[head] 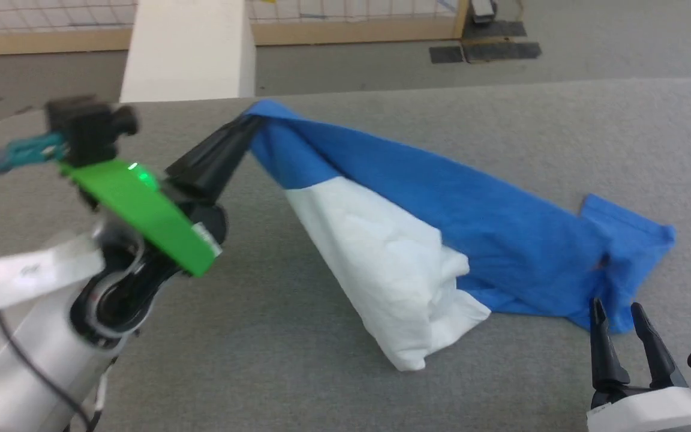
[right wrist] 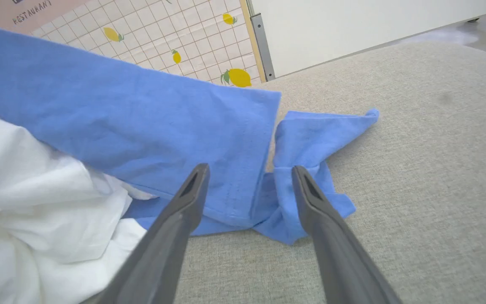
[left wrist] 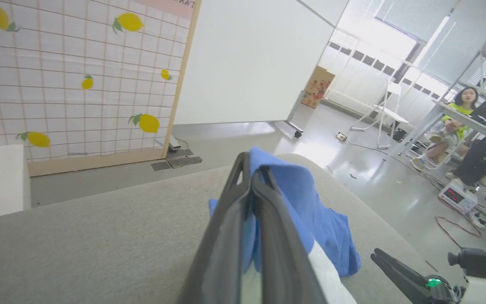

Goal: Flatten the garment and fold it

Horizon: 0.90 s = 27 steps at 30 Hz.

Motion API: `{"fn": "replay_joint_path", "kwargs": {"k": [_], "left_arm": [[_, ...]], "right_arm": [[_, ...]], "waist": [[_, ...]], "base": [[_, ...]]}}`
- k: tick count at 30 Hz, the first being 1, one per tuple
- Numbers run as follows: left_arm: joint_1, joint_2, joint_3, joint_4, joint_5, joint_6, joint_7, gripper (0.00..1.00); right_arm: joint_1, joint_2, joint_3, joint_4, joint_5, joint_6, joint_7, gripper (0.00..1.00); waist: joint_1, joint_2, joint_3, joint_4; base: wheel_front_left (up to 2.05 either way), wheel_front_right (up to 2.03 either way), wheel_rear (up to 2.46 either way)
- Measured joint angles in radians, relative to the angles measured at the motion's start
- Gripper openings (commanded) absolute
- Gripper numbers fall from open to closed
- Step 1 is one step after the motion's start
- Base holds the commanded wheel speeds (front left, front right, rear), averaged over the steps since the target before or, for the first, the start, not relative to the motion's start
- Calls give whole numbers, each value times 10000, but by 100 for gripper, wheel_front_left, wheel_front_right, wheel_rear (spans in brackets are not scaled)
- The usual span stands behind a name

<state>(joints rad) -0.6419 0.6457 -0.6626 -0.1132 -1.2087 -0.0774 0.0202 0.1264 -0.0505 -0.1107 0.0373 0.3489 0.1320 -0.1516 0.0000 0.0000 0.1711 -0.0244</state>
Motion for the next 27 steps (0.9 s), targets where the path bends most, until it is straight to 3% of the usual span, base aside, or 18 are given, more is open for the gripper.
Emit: {"fn": "replay_joint_path", "kwargs": {"k": [3, 8, 12, 17, 18, 19, 27], "left_arm": [[1220, 403, 719, -303, -203, 487, -1114, 0], [3382, 646, 1733, -153, -148, 1768, -2560, 0], [5069, -50, 2376, 261, 27, 2489, -2744, 0], [5994, -1283, 2405, 1116, 437, 2560, -2771, 0], [6008, -1442, 2514, 1198, 585, 2575, -2771, 33], [6000, -1601, 2642, 1233, 671, 2569, -2773, 100], [5983, -1816, 3563, 274, 1929, 2372, -2773, 100]], "right_arm": [[46, 4, -42, -136, -46, 0, 86, 100], [127, 2, -123, -240, -50, 0, 123, 100], [131, 2, -178, -268, -48, 0, 157, 100], [126, 2, -159, -221, -48, 0, 196, 100], [124, 2, -161, -213, -48, 0, 196, 100], [117, 4, -155, -205, -50, 0, 198, 100], [109, 4, -184, -90, -48, 0, 199, 100]], "waist": [[0, 0, -183, 356], [0, 0, -353, 878], [0, 0, -309, 1139], [0, 0, -85, 1236], [0, 0, -65, 1249], [0, 0, -48, 1261], [0, 0, -167, 1175]], "base": [[0, 0, 0], [0, 0, 0], [0, 0, 0], [0, 0, 0], [0, 0, 0], [0, 0, 0], [0, 0, 0]]}}
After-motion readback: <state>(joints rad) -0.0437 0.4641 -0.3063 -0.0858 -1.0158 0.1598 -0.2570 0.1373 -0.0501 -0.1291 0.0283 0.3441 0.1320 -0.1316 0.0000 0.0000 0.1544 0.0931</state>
